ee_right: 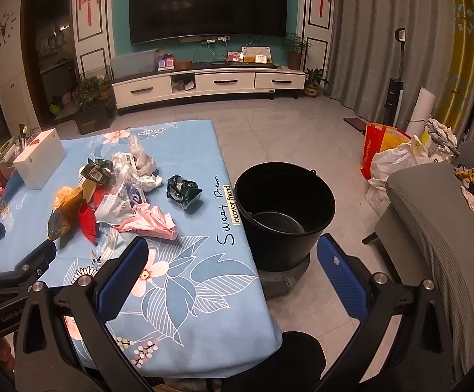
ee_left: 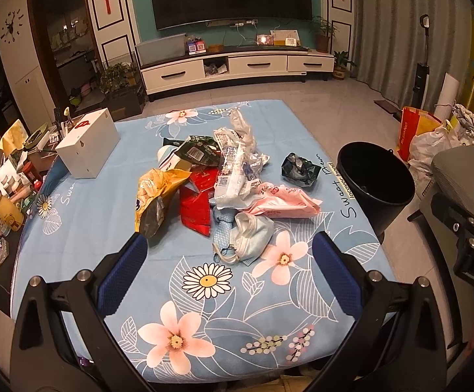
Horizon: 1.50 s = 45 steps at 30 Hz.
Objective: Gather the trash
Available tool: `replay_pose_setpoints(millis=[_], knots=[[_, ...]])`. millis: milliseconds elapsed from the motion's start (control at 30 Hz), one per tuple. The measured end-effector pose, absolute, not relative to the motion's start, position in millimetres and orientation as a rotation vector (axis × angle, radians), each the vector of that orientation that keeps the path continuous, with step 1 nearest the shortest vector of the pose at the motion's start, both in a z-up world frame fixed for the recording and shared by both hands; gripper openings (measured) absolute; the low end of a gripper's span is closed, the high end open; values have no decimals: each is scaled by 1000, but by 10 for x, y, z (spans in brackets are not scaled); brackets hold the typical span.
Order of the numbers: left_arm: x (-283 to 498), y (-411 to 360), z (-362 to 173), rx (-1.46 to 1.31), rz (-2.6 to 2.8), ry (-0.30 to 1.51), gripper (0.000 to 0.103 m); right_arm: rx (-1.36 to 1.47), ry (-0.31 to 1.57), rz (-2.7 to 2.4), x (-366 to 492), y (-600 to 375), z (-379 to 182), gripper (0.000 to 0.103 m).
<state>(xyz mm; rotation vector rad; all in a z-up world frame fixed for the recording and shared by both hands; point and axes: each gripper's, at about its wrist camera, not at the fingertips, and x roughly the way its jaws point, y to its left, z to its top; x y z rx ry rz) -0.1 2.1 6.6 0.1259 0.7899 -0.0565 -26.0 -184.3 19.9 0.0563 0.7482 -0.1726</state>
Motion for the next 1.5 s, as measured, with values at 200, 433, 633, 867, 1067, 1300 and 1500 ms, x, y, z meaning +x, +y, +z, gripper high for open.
replay_pose_setpoints(millis=[200, 433, 633, 867, 1067, 1300, 1500], knots=[[-25, 21, 56, 128, -58, 791, 101, 58, 750, -169, -266, -1843, 195, 101], [-12, 14, 49, 129, -56, 795, 101, 60, 751, -168, -266, -1851, 189, 101], [-3, 1, 52, 131, -57, 795, 101, 60, 752, -170, -265, -1852, 189, 101], [-1, 4, 46, 132, -55, 793, 101, 59, 751, -171, -268, -1869, 178, 101], [-7, 0, 42, 136, -56, 791, 101, 64, 755, -173, -260, -1876, 170, 101], [-23, 0, 40, 136, -56, 791, 101, 65, 759, -171, -258, -1883, 159, 101], [-25, 0, 27, 137, -59, 793, 101, 64, 758, -173, -267, -1878, 139, 101]])
